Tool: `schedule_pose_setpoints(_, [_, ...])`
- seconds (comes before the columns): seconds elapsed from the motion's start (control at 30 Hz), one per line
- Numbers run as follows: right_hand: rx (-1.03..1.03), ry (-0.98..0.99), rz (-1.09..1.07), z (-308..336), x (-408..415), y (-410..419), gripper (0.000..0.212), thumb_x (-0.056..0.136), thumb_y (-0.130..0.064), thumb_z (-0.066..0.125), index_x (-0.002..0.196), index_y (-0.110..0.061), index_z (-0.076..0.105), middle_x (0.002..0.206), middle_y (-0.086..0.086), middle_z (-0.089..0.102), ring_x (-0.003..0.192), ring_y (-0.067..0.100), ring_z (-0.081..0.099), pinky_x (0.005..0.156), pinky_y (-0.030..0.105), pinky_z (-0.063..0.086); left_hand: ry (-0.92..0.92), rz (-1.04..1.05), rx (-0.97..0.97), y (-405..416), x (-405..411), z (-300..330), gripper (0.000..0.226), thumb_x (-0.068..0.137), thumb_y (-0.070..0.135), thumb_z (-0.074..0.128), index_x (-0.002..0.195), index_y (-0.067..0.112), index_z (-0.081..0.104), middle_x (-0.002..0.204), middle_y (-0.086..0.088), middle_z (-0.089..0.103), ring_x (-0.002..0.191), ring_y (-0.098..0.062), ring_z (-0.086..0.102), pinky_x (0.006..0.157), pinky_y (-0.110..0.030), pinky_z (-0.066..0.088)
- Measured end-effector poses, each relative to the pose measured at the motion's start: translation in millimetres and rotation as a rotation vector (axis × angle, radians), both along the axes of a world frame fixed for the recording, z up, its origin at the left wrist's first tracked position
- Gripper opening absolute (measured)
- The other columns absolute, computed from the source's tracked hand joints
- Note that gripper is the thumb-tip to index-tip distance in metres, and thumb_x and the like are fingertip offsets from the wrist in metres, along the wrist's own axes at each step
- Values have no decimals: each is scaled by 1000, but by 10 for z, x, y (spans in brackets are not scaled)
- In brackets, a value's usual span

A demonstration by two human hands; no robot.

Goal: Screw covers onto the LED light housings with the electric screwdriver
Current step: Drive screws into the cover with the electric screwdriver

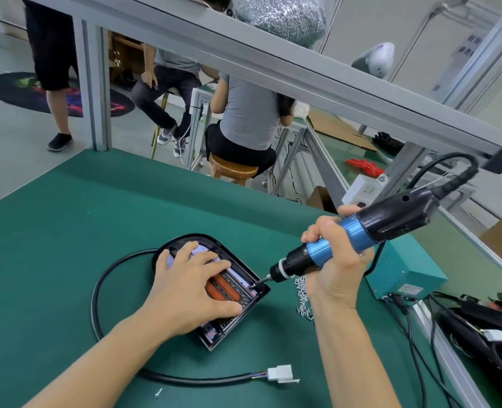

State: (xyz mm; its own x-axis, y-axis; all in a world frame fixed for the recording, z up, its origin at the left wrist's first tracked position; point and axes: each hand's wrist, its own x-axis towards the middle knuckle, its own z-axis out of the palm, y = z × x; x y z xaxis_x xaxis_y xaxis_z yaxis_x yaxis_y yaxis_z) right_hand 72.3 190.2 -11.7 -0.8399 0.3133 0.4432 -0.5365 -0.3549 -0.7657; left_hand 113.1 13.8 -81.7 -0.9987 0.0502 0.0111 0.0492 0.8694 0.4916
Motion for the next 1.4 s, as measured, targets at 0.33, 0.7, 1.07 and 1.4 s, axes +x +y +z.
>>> schedule_pose_setpoints(0.33, [36, -7, 61, 12, -24, -18, 29, 72, 3, 55, 87, -22, 55, 59, -1, 50, 50, 17, 49, 57, 28, 45, -8, -16, 3, 4, -2, -15, 107, 39, 85, 25, 138, 48, 37, 144, 25, 31, 142, -6, 0, 115, -48, -5])
schedule_pose_setpoints(0.7, [165, 6, 111, 11, -52, -98, 29, 72, -2, 61, 88, -26, 60, 60, -1, 52, 51, 18, 48, 61, 32, 44, 17, -21, -9, 8, -24, -34, 105, 39, 85, 25, 137, 47, 39, 141, 25, 34, 141, -6, 2, 114, -49, -8])
schedule_pose_setpoints(1.07, [267, 29, 271, 50, -37, -108, 12, 62, -16, 67, 64, -26, 61, 63, -5, 54, 53, 17, 50, 60, 31, 46, 14, -16, -78, 34, -49, -4, 106, 39, 86, 22, 136, 47, 39, 142, 23, 35, 141, -8, 6, 114, -50, -7])
schedule_pose_setpoints(1.4, [321, 16, 484, 64, -39, -80, 22, 60, -10, 65, 73, -27, 61, 59, -4, 53, 53, 16, 48, 61, 27, 46, -13, -53, -116, 63, -129, 75, 95, 52, 83, 35, 138, 43, 41, 142, 19, 37, 138, -8, 15, 114, -50, -3])
